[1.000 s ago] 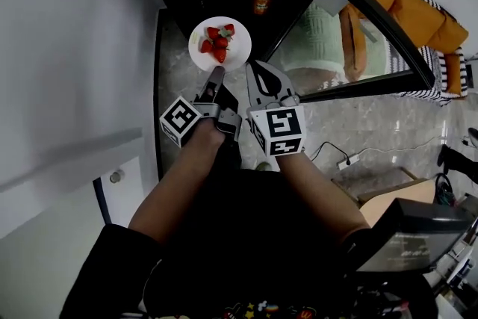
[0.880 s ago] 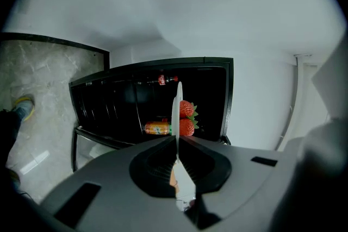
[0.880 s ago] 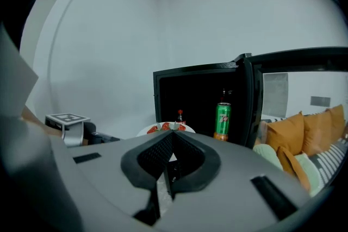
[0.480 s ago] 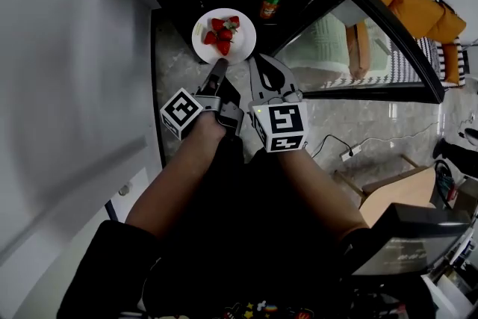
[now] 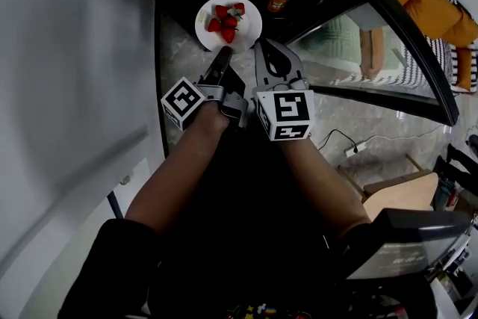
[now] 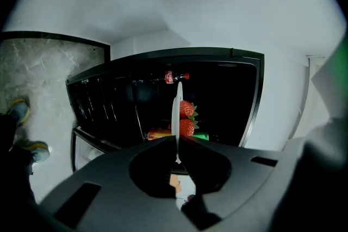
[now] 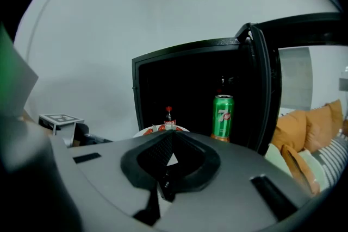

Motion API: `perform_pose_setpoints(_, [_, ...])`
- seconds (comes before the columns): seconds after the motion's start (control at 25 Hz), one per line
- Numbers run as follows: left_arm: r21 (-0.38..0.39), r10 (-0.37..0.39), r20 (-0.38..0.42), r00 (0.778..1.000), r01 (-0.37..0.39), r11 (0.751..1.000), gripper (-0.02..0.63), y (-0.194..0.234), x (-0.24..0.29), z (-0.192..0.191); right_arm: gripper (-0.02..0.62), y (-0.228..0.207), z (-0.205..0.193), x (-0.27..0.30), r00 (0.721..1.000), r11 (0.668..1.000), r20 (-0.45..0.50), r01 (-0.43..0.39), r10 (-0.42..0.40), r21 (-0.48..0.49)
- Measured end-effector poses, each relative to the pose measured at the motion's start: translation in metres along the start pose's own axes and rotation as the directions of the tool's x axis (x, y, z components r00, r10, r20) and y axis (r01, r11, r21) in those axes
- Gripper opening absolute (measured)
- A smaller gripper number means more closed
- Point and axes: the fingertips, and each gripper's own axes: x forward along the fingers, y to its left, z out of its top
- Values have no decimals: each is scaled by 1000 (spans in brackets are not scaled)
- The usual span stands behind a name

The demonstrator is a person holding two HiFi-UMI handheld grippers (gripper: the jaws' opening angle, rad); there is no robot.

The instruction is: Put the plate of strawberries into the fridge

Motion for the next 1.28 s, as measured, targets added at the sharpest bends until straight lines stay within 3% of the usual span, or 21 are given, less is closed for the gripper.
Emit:
perform_pose_setpoints(0.32, [-35,-52,65,997,54,998,15,6,4,-2,5,-1,-8,1,998,998,24,-56,56,-15])
perform_pose_setpoints(0.8, [11,-190,39,981,189,982,15,8,2,-5,5,6,-22,-17,996,997,91,18,-12,-74])
perform_pose_setpoints(1.28, [-2,-193,28,981,193,981,17,14,7,-2,5,5,-30,-13,997,998,77,11,-7,-57])
